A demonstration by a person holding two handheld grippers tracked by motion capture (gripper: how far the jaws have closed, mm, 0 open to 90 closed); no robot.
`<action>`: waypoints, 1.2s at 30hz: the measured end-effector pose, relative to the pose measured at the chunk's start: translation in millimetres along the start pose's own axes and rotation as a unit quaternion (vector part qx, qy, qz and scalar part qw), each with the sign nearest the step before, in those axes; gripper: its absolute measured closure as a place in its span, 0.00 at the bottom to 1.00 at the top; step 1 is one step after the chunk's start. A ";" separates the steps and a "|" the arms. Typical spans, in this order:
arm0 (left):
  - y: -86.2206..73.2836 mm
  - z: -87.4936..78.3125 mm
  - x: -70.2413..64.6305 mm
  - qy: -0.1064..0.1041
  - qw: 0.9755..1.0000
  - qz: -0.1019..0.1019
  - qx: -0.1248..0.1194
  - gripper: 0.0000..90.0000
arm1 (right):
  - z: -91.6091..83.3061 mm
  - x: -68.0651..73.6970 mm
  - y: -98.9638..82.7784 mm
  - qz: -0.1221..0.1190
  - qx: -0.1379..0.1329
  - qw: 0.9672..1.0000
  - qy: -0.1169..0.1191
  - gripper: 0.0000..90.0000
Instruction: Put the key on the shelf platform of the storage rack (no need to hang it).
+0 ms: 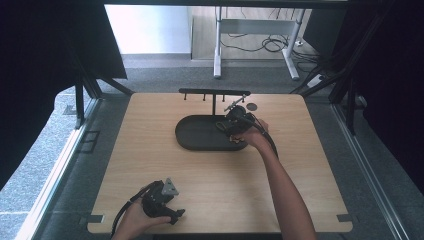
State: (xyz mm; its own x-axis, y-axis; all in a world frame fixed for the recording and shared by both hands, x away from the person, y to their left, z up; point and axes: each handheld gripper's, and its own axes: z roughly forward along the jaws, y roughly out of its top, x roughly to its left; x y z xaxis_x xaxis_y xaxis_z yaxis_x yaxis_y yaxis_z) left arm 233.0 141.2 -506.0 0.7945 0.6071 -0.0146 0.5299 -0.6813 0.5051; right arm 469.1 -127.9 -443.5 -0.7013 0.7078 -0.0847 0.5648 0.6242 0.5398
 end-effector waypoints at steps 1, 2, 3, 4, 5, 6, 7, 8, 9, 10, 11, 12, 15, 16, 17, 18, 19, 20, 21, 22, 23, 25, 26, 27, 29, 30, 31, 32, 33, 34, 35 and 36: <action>0.2 -1.6 0.1 0.002 1.000 -0.002 -0.005 0.21 | -3.7 -0.3 -1.8 0.002 -0.006 1.000 0.005 0.59; 0.3 -2.6 0.4 0.003 1.000 -0.003 -0.007 0.21 | -7.5 0.1 -4.1 0.006 -0.011 1.000 0.009 0.59; 0.3 -2.6 0.4 0.003 1.000 -0.003 -0.007 0.21 | -7.5 0.1 -4.1 0.006 -0.011 1.000 0.009 0.59; 0.2 -4.5 0.9 0.004 1.000 -0.004 -0.011 0.21 | -15.4 1.5 -9.8 0.005 -0.019 1.000 0.013 0.58; 0.1 -5.3 1.1 0.004 1.000 -0.005 -0.013 0.21 | -19.4 1.9 -13.2 0.006 -0.026 1.000 0.015 0.57; 0.1 -6.0 1.3 0.005 1.000 -0.006 -0.014 0.21 | -23.6 2.4 -16.9 0.007 -0.030 0.999 0.018 0.57; 0.1 -6.0 1.3 0.005 1.000 -0.006 -0.014 0.21 | -27.5 2.8 -21.0 0.007 -0.036 0.999 0.019 0.56; 0.0 -6.7 1.8 0.006 1.000 -0.006 -0.014 0.21 | -27.5 2.8 -21.0 0.007 -0.036 0.999 0.019 0.56; -0.2 -7.1 2.2 0.006 1.000 -0.007 -0.016 0.21 | -31.7 3.7 -25.4 0.008 -0.042 0.999 0.019 0.56; -0.3 -7.7 2.6 0.007 1.000 -0.009 -0.017 0.21 | -40.2 4.7 -35.4 0.012 -0.052 0.998 0.022 0.56; -0.3 -8.0 2.8 0.006 1.000 -0.009 -0.018 0.21 | -44.2 5.3 -40.7 0.013 -0.059 0.998 0.022 0.56; -0.3 -8.0 2.8 0.006 1.000 -0.009 -0.018 0.21 | -44.2 5.3 -40.7 0.013 -0.059 0.998 0.022 0.56; 0.3 -8.2 1.7 0.008 1.000 -0.007 -0.020 0.21 | -59.1 7.8 -63.9 0.019 -0.073 0.997 0.024 0.55; 0.3 -8.2 1.7 0.008 1.000 -0.007 -0.020 0.21 | -59.1 7.8 -63.9 0.019 -0.073 0.997 0.024 0.55; 0.6 -8.2 1.0 0.007 1.000 -0.006 -0.021 0.21 | -65.1 8.1 -76.3 0.023 -0.082 0.996 0.027 0.55; 0.6 -8.2 1.0 0.007 1.000 -0.006 -0.021 0.21 | -65.1 8.1 -76.3 0.023 -0.082 0.996 0.027 0.55; 0.8 -7.9 0.2 0.007 1.000 -0.007 -0.022 0.21 | -69.9 8.7 -89.0 0.028 -0.089 0.995 0.028 0.54; 0.7 -8.0 0.0 0.007 1.000 -0.009 -0.021 0.21 | -71.9 8.7 -95.6 0.031 -0.092 0.995 0.030 0.54; 0.7 -8.0 0.0 0.007 1.000 -0.009 -0.021 0.21 | -71.9 8.7 -95.6 0.031 -0.092 0.995 0.030 0.54; 0.7 -8.1 0.1 0.007 1.000 -0.009 -0.021 0.21 | -74.9 10.0 -109.4 0.033 -0.100 0.994 0.033 0.53; 0.5 -8.3 0.6 0.006 1.000 -0.008 -0.021 0.21 | -75.9 10.4 -116.5 0.033 -0.102 0.994 0.033 0.53; 0.1 -8.9 1.4 0.008 1.000 -0.009 -0.022 0.21 | -76.9 11.1 -123.9 0.034 -0.103 0.993 0.033 0.53; -0.2 -9.7 2.3 0.009 1.000 -0.011 -0.022 0.21 | -78.0 12.0 -139.1 0.040 -0.110 0.992 0.036 0.52; -0.4 -10.1 2.6 0.010 1.000 -0.013 -0.023 0.21 | -78.3 12.8 -146.7 0.045 -0.111 0.992 0.037 0.52; -0.7 -10.6 3.3 0.010 1.000 -0.013 -0.024 0.21 | -77.7 15.2 -160.6 0.048 -0.114 0.992 0.037 0.51; -0.7 -10.8 3.2 0.011 1.000 -0.014 -0.023 0.21 | -77.4 16.4 -166.5 0.052 -0.113 0.991 0.037 0.51; -0.7 -11.0 3.0 0.012 1.000 -0.014 -0.023 0.21 | -76.5 17.9 -171.8 0.054 -0.116 0.991 0.037 0.51; -0.6 -11.4 2.5 0.010 1.000 -0.014 -0.024 0.21 | -76.0 19.4 -176.4 0.055 -0.117 0.991 0.039 0.50; -0.3 -11.8 2.2 0.011 1.000 -0.014 -0.025 0.21 | -75.7 20.7 -180.2 0.057 -0.119 0.990 0.039 0.50; 0.0 -12.0 2.0 0.011 1.000 -0.013 -0.025 0.21 | -75.7 22.1 -183.0 0.058 -0.121 0.990 0.038 0.50; 0.2 -12.1 1.6 0.011 1.000 -0.013 -0.026 0.21 | -76.0 23.3 -185.4 0.058 -0.125 0.990 0.036 0.50; 0.2 -12.1 1.6 0.011 1.000 -0.013 -0.026 0.21 | -76.4 24.3 -186.6 0.057 -0.128 0.989 0.036 0.49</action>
State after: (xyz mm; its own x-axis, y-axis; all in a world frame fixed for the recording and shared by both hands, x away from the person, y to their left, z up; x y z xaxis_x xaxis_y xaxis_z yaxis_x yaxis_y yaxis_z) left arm 230.7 147.0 -495.4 0.7735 0.6337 -0.0095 0.5339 -0.6435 0.5484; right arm 313.4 -252.5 -482.3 -0.6734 0.7380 0.0435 0.5199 0.4308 0.7377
